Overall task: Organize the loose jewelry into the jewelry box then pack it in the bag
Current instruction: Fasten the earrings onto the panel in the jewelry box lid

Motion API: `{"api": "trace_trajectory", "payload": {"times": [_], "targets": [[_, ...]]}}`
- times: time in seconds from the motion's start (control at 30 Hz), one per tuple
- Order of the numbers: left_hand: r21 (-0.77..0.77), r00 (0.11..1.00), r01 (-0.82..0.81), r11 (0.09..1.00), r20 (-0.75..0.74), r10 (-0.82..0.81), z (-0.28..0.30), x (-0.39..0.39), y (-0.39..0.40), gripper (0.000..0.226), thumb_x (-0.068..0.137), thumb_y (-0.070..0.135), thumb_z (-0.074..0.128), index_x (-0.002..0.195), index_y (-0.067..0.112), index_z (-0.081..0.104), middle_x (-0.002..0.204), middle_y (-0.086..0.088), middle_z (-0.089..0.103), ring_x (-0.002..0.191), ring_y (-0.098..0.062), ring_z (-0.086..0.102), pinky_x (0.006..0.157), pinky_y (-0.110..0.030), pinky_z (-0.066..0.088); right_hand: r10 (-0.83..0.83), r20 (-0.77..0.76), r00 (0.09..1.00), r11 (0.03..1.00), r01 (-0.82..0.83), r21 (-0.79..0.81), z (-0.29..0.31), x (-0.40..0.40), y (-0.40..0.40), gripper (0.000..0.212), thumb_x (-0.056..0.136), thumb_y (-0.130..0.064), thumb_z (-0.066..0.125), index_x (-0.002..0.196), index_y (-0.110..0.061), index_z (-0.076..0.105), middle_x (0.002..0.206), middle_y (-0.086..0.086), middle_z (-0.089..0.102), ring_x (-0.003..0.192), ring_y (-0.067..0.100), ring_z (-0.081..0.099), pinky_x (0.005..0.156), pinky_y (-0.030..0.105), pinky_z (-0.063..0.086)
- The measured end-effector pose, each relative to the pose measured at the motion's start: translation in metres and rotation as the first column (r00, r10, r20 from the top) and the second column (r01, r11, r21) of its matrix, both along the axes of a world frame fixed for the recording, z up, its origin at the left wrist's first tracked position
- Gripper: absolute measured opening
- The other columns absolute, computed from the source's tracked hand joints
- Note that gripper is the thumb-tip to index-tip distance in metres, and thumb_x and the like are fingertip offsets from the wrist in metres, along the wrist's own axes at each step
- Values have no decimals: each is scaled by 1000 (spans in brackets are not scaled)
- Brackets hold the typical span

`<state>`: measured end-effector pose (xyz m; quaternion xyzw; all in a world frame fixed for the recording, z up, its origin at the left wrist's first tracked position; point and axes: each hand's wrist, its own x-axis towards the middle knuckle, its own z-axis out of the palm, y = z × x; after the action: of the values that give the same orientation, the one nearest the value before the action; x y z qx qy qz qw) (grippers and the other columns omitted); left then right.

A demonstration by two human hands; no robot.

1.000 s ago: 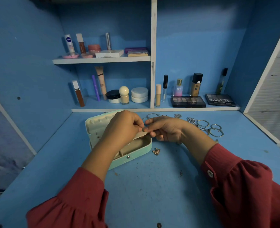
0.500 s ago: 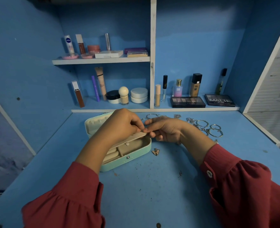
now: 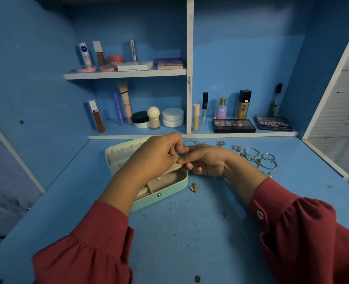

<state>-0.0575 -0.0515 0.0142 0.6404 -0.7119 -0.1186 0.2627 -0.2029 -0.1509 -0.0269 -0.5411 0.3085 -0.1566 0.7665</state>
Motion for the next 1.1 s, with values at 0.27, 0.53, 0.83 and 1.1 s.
{"api": "trace_trajectory", "payload": {"times": [0.27, 0.53, 0.83, 1.1], "targets": [[70, 977, -20, 997, 212, 5, 10, 7, -3, 9, 89, 16, 63, 90, 19, 71, 90, 6, 57, 82, -11, 53, 75, -26, 42, -39, -1, 999, 999, 39, 27, 3, -2, 4, 27, 86, 8, 58, 84, -19, 52, 66, 2, 64, 44, 4, 56, 36, 11, 34], [168, 951, 2, 986, 304, -54, 19, 7, -8, 12, 88, 19, 59, 92, 18, 71, 95, 2, 66, 87, -14, 59, 82, -34, 51, -35, -6, 999, 999, 35, 25, 4, -2, 5, 27, 86, 7, 59, 85, -18, 51, 65, 2, 64, 45, 4, 56, 37, 10, 34], [214, 932, 44, 976, 343, -117, 21, 5, -13, 12, 86, 14, 59, 85, 20, 69, 91, 3, 64, 86, -15, 59, 82, -37, 52, -34, 7, 999, 999, 34, 5, 3, -2, 6, 28, 86, 8, 58, 85, -19, 50, 61, 0, 63, 45, 4, 55, 36, 11, 34], [250, 935, 64, 966, 323, -145, 22, 8, -17, 12, 87, 16, 62, 89, 23, 71, 90, 7, 66, 82, -8, 59, 75, -27, 47, -35, 25, 999, 999, 36, -12, 1, -2, 4, 28, 86, 8, 59, 94, -17, 48, 65, 3, 63, 45, 6, 56, 35, 13, 36]]}}
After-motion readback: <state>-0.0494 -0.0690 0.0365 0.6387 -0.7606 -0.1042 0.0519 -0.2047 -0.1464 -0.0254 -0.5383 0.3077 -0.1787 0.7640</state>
